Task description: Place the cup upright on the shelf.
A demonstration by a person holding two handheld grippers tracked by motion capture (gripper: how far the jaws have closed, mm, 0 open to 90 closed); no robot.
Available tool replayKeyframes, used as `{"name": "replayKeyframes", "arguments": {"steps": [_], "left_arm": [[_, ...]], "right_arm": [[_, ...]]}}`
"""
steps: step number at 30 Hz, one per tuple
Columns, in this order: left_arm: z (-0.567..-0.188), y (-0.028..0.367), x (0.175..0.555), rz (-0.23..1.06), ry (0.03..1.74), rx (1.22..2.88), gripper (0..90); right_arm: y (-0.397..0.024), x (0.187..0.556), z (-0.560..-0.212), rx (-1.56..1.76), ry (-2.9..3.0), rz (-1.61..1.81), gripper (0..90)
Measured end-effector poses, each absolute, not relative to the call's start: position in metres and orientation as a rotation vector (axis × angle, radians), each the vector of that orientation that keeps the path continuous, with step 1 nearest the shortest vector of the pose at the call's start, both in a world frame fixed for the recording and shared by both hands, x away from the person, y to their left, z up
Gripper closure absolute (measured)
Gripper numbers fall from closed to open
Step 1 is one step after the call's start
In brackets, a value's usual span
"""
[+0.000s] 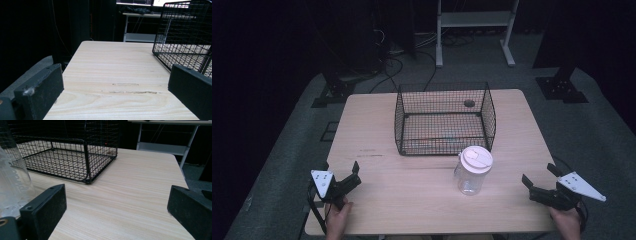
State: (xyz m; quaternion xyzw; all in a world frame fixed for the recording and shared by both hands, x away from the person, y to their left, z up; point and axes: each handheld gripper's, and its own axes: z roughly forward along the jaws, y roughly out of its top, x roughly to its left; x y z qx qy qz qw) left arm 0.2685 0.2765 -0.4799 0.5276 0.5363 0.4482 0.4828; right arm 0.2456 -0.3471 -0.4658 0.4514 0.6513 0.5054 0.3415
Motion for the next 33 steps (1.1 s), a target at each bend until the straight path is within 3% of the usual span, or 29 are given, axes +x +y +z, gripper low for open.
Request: {"name": "replayKeyframes", "arguments": {"steps": [33], "left_arm": [[-0.480, 0.276, 0.268, 1.089, 1.304, 1.284, 0.0]], "right_arm": [[-0.305, 0.228, -0.430, 0.948, 1.822, 1.440, 1.7]]}}
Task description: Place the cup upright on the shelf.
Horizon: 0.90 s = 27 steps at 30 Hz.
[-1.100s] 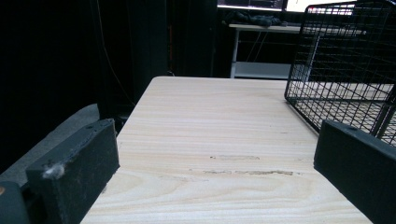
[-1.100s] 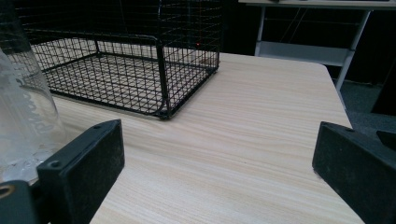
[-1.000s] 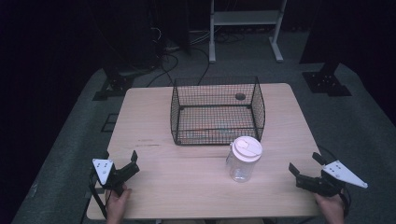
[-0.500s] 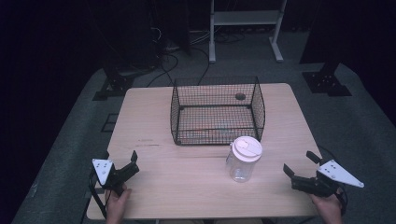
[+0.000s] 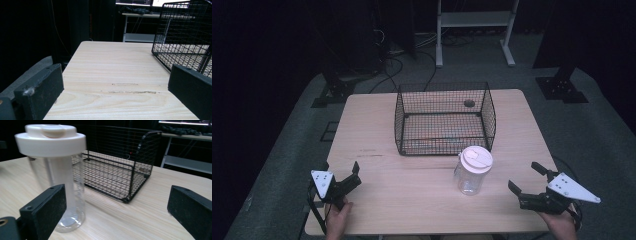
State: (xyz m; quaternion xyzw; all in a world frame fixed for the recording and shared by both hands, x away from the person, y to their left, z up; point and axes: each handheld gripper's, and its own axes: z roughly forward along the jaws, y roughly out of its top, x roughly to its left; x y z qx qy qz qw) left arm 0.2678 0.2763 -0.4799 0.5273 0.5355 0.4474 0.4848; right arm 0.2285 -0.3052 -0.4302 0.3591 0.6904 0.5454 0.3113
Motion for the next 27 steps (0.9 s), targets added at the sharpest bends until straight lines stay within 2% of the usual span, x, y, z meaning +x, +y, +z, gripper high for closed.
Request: {"name": "replayKeyframes", "arguments": {"steps": [13, 27], "left_arm": [[-0.480, 0.277, 0.268, 1.087, 1.304, 1.284, 0.0], [-0.480, 0.277, 0.268, 1.086, 1.303, 1.284, 0.0]], "right_arm": [[-0.274, 0.224, -0.410, 0.820, 1.884, 1.467, 1.6], [-0.244, 0.236, -0.404, 0.765, 1.940, 1.481, 0.0]]}}
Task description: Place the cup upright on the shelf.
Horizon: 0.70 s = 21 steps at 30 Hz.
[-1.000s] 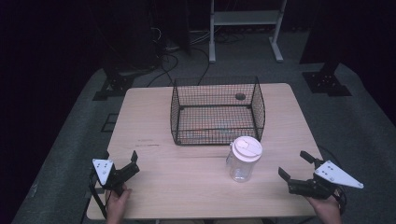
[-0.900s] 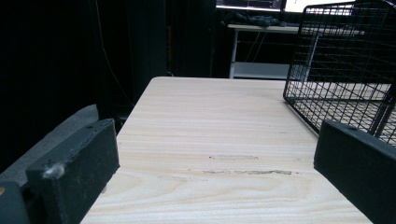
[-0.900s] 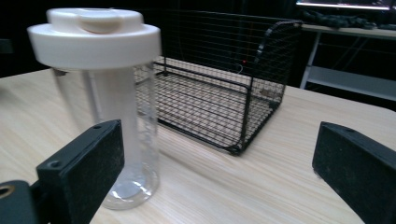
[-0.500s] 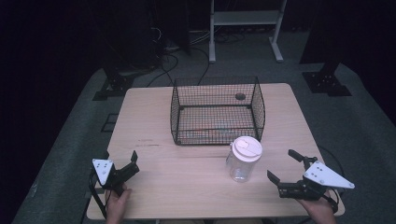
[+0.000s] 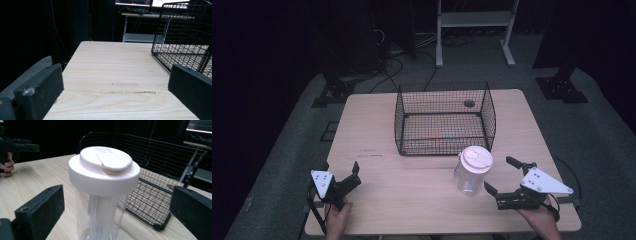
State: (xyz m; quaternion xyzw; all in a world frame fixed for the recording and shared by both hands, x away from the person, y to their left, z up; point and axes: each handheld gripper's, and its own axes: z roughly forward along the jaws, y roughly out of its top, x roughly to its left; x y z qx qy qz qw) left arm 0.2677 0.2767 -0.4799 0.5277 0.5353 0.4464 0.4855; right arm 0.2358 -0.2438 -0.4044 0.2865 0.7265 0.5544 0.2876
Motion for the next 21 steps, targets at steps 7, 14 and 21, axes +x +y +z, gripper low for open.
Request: {"name": "replayKeyframes", "arguments": {"steps": [7, 14, 21], "left_arm": [[-0.480, 0.277, 0.268, 1.085, 1.303, 1.284, 0.0], [-0.480, 0.277, 0.268, 1.086, 1.303, 1.283, 0.0], [-0.480, 0.277, 0.268, 1.084, 1.302, 1.283, 0.0]], "right_arm": [[-0.231, 0.242, -0.405, 0.750, 1.962, 1.484, 0.0], [-0.223, 0.250, -0.407, 0.756, 1.954, 1.463, 0.0], [-0.211, 0.257, -0.411, 0.744, 1.964, 1.448, 0.0]]}}
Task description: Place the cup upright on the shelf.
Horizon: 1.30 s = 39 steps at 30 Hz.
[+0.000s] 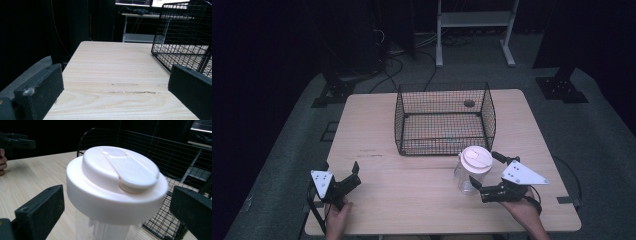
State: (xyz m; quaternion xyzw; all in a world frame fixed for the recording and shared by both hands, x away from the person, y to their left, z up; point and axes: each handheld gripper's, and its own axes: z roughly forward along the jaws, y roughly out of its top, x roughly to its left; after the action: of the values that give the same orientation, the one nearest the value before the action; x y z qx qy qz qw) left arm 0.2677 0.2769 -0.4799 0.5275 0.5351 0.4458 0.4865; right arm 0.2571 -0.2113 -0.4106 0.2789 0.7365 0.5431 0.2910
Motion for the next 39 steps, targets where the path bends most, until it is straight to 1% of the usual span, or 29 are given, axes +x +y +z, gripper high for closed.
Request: {"name": "replayKeyframes", "arguments": {"steps": [16, 17, 18, 24, 35, 39], "left_arm": [[-0.480, 0.277, 0.268, 1.083, 1.302, 1.281, 0.0], [-0.480, 0.277, 0.268, 1.083, 1.302, 1.281, 0.0], [-0.480, 0.277, 0.268, 1.083, 1.303, 1.280, 0.0], [-0.480, 0.277, 0.268, 1.083, 1.304, 1.279, 0.0], [-0.480, 0.277, 0.268, 1.084, 1.304, 1.279, 0.0], [-0.480, 0.277, 0.268, 1.083, 1.304, 1.281, 0.0]], "right_arm": [[-0.195, 0.270, -0.417, 0.746, 1.934, 1.439, 0.0], [-0.195, 0.270, -0.417, 0.745, 1.934, 1.443, 0.3], [-0.195, 0.270, -0.417, 0.744, 1.930, 1.443, 3.4], [-0.196, 0.269, -0.417, 0.737, 1.933, 1.448, 4.0], [-0.195, 0.270, -0.411, 0.750, 1.946, 1.421, 4.3], [-0.195, 0.270, -0.402, 0.738, 1.934, 1.436, 4.4]]}}
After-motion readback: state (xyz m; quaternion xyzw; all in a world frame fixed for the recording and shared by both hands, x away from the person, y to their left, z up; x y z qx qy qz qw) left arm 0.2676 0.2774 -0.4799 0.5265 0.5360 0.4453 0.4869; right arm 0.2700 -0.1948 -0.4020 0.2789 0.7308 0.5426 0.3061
